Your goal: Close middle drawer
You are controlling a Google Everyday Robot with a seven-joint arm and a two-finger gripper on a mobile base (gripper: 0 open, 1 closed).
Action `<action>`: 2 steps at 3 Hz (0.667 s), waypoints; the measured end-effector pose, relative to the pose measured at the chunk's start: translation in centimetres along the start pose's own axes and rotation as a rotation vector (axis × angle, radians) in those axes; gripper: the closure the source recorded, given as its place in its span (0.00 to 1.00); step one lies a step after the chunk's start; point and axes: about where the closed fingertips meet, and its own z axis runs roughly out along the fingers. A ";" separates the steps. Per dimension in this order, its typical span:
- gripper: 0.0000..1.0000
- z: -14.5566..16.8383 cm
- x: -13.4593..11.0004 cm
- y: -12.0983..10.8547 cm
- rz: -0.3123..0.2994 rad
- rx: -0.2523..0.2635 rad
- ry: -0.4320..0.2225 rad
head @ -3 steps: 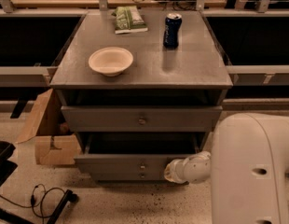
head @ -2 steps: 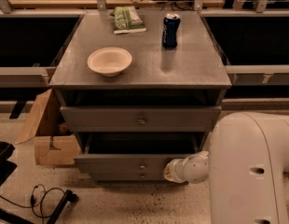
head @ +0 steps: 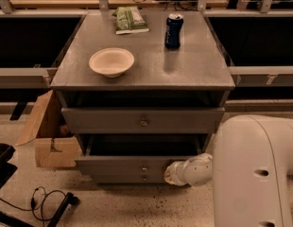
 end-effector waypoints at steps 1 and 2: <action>0.62 0.0 0.0 0.0 0.000 0.000 0.000; 0.39 0.0 0.0 0.0 0.000 0.000 0.000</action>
Offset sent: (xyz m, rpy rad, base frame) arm 0.0000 0.0000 0.0000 0.0000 0.0000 0.0000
